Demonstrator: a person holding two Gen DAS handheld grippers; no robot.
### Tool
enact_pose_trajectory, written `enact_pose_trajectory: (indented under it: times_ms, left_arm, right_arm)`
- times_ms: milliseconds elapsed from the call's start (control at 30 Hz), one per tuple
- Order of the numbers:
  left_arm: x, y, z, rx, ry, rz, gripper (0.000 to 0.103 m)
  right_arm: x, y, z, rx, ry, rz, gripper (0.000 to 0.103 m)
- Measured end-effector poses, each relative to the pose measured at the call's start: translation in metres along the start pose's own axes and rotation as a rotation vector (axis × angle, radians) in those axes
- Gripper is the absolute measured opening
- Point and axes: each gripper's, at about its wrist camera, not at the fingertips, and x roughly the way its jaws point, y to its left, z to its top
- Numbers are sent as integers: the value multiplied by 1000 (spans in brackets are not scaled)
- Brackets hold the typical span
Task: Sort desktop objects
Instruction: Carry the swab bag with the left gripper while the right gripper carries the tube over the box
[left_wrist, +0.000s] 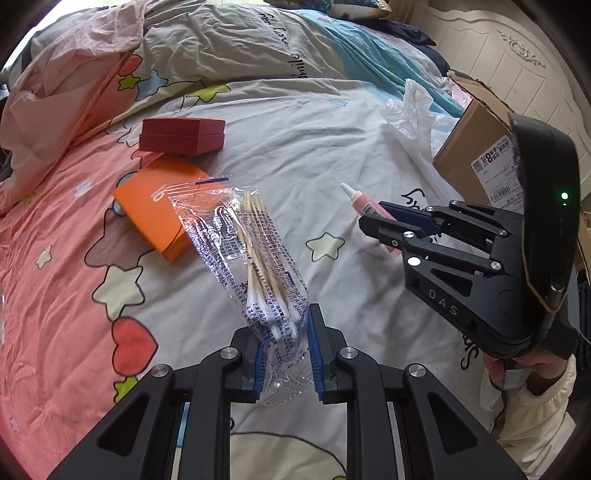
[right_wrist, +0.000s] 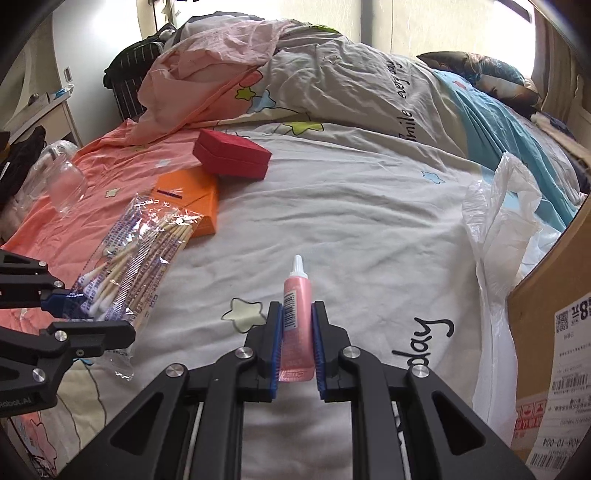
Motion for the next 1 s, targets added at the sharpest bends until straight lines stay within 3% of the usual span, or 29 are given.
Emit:
enact_pose_trajectory:
  times_ms: [467,1000]
  left_arm:
    - [-57,-9,-22,11,-66,-4,20]
    - [-110,-58,-30,77,-131,-5,20]
  right_arm:
    - [-67,36,0,-64,-70,-32,14]
    - [-130,33,-8,-75,-130,-78,14]
